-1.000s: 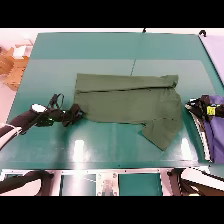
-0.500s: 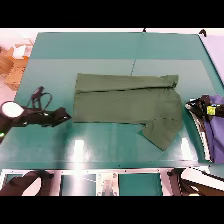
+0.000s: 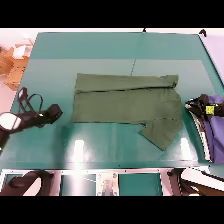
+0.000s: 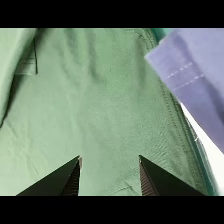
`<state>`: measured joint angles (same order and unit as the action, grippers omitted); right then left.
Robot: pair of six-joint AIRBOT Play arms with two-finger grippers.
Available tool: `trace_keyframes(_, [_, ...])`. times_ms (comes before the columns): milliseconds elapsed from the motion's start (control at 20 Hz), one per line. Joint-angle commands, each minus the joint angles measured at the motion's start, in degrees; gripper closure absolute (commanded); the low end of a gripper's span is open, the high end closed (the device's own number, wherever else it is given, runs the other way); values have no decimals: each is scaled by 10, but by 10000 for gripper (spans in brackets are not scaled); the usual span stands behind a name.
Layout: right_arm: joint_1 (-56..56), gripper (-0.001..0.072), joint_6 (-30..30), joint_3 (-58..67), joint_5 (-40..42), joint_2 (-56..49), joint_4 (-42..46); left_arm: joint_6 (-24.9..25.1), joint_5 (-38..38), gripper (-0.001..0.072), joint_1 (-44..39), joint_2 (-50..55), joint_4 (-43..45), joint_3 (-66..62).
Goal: Fold the shirts.
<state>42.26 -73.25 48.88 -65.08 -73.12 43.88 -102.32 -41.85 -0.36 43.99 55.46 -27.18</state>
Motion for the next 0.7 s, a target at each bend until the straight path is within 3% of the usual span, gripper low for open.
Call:
trace_keyframes(0, [-4, 282, 0, 0, 3, 0, 0, -128, 146, 686, -106, -32, -53, 96])
trace_keyframes(100, [-4, 282, 0, 0, 4, 0, -5, -204, 273, 685, -190, -36, -76, 151])
trace_keyframes(300, [-4, 282, 0, 0, 6, 0, -9, -202, 381, 670, -233, -31, -48, 166])
trace_keyframes(350, [-4, 282, 0, 0, 5, 0, -11, -210, 377, 372, -223, -19, -49, 167])
trace_keyframes(400, [-4, 282, 0, 0, 6, 0, -14, -226, 366, 223, -214, -3, -49, 166])
trace_keyframes(650, [-4, 282, 0, 0, 6, 0, -14, -241, 373, 249, -212, 51, -49, 166])
